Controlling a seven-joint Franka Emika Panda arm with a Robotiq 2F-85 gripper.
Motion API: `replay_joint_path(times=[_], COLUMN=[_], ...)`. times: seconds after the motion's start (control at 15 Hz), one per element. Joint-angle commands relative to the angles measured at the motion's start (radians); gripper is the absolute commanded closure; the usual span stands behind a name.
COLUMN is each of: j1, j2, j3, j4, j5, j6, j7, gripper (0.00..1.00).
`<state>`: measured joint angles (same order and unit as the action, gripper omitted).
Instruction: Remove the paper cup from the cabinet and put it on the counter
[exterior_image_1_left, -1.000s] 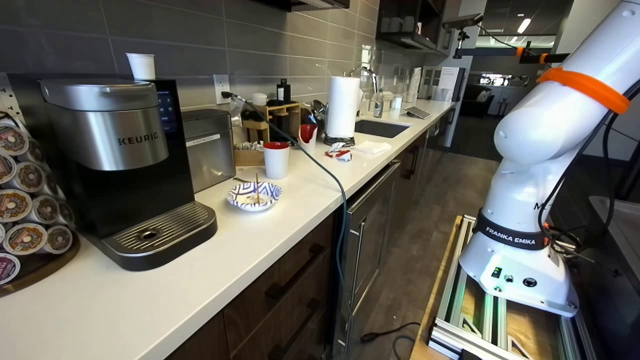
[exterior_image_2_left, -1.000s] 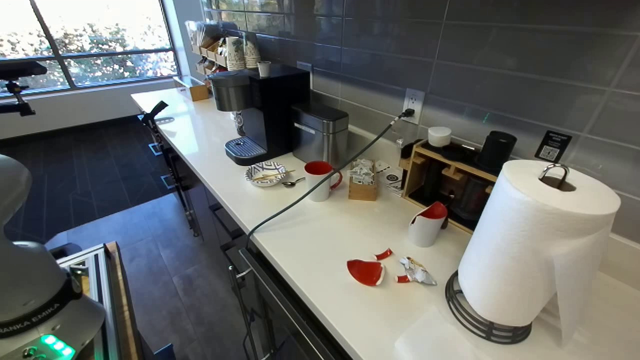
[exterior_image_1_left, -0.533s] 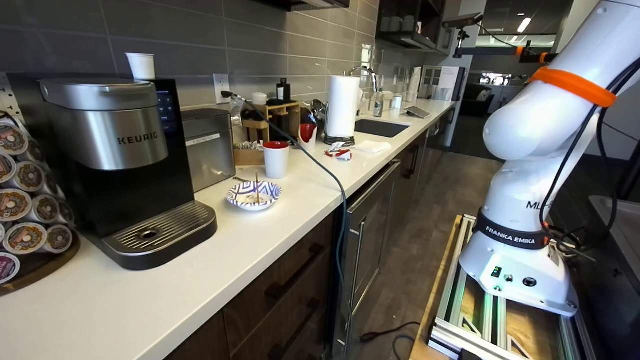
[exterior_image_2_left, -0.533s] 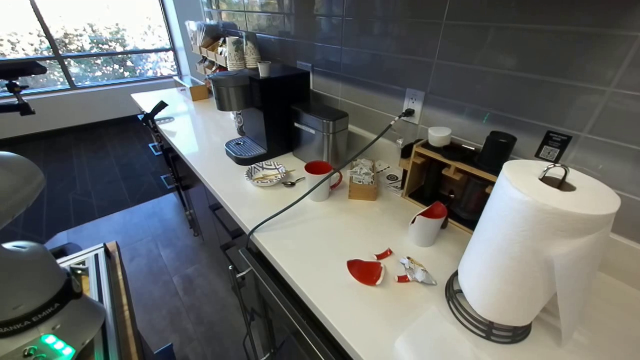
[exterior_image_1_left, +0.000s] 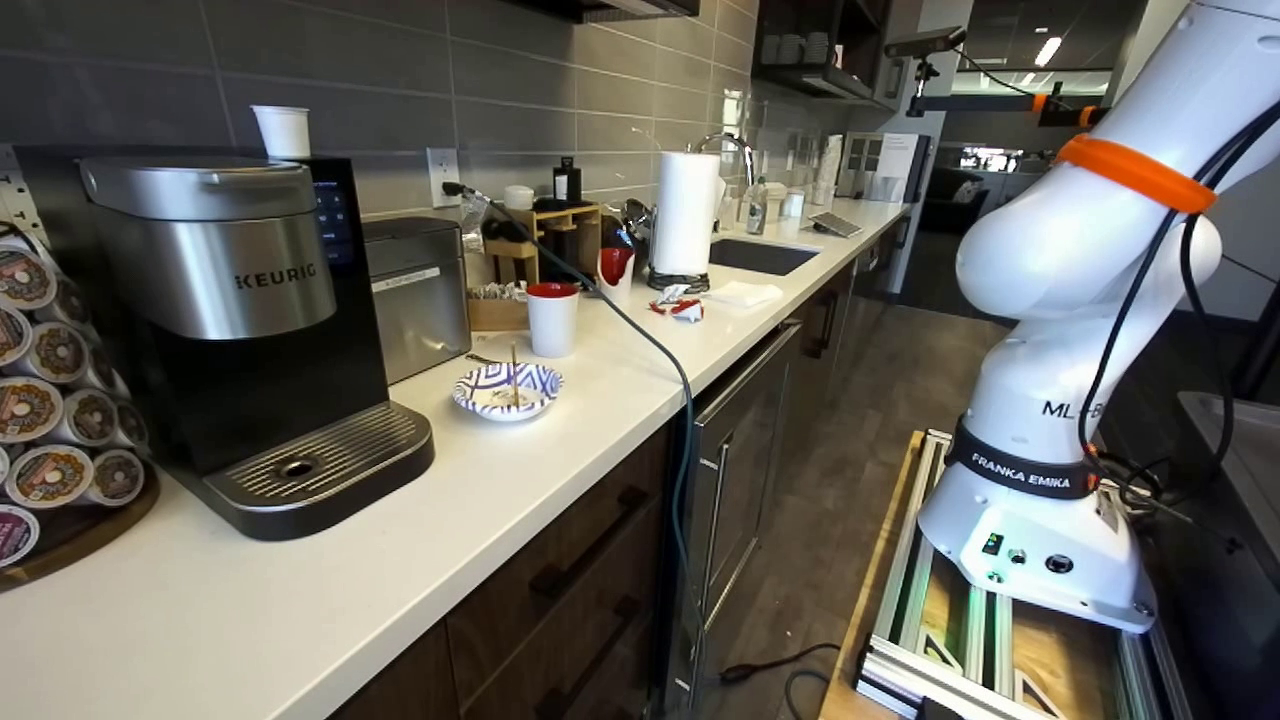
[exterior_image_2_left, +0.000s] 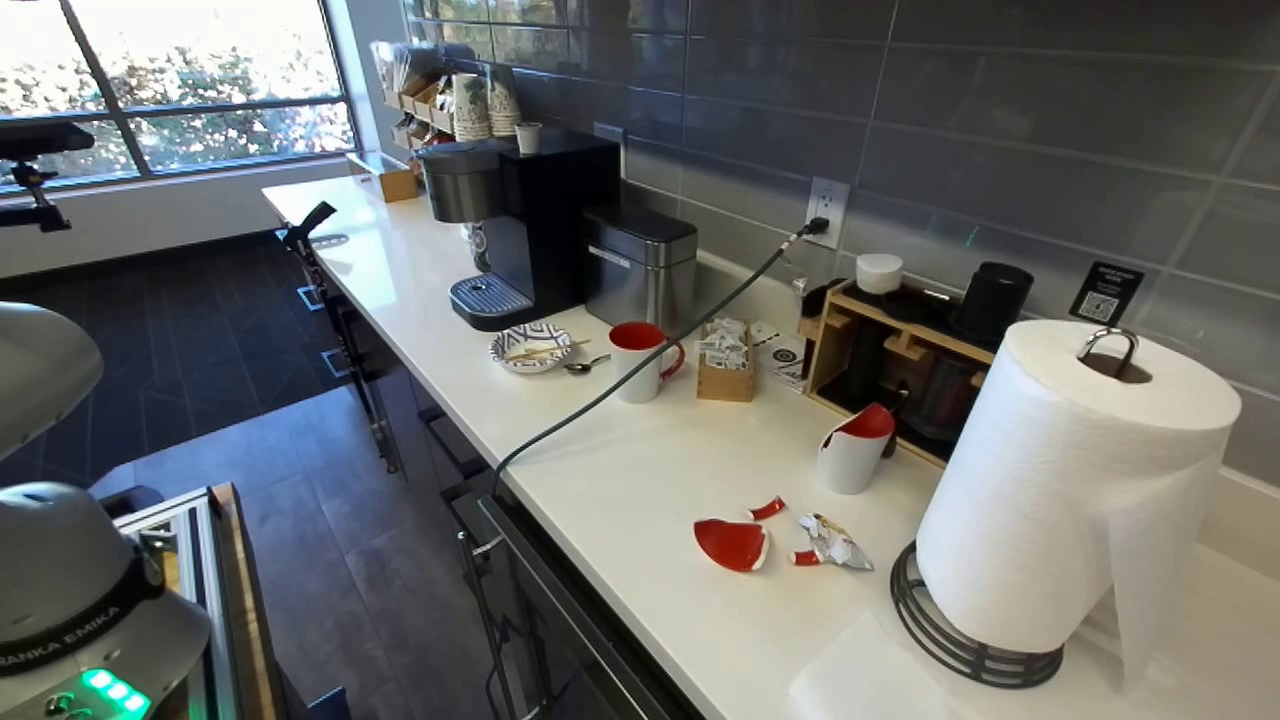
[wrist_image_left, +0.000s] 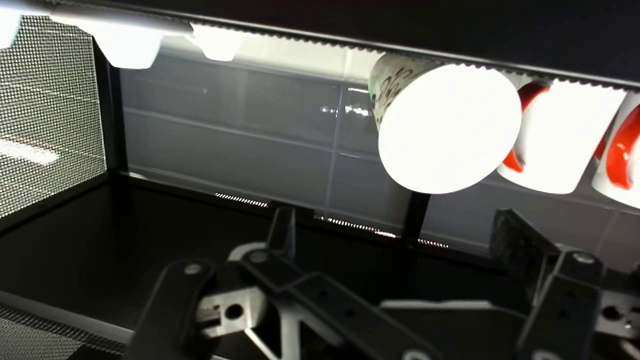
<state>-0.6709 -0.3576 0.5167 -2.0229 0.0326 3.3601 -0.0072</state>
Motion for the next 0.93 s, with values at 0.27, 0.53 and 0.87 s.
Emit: replay_joint_path(times=[0.27, 0.53, 0.87], j1=[-0.292, -0.414, -0.559], j2=[0.044, 0.053, 0.052], j3=[0.247, 0.368, 0.521], j4=[0.077, 0.131, 0.174], j5=[0.0, 0.006, 0.011], j6=[-0.008, -0.021, -0.032], j7=[-0.005, 0.005, 0.015], gripper=[0.0, 0.0, 0.22])
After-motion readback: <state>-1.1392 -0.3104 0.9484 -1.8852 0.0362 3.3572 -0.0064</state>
